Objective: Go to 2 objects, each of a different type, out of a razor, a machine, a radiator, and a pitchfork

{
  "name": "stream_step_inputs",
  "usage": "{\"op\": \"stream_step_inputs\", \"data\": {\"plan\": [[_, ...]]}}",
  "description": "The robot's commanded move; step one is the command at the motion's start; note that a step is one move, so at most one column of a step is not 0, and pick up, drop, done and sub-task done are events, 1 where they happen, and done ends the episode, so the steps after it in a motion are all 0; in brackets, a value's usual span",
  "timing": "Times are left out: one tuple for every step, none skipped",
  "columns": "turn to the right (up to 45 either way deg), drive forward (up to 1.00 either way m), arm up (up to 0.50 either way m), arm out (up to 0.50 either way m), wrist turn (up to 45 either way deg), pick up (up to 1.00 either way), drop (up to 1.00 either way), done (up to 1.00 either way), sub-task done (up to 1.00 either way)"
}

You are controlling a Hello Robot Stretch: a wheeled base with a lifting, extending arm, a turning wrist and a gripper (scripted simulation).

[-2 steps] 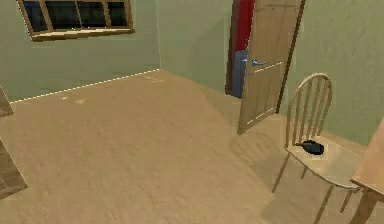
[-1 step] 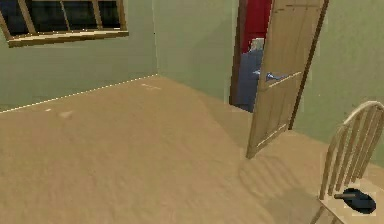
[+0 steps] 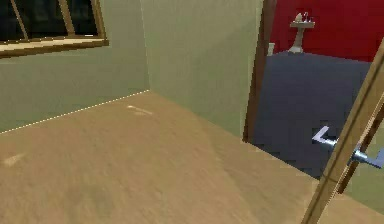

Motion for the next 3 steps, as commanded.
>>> {"op": "stream_step_inputs", "data": {"plan": [[0.0,0.4,0.0,0.0,0.0,0.0,0.0,0.0,0.0],[6.0,0.0,0.0,0.0,0.0,0.0,0.0,0.0,0.0],[0.0,0.5,0.0,0.0,0.0,0.0,0.0,0.0,0.0]]}}
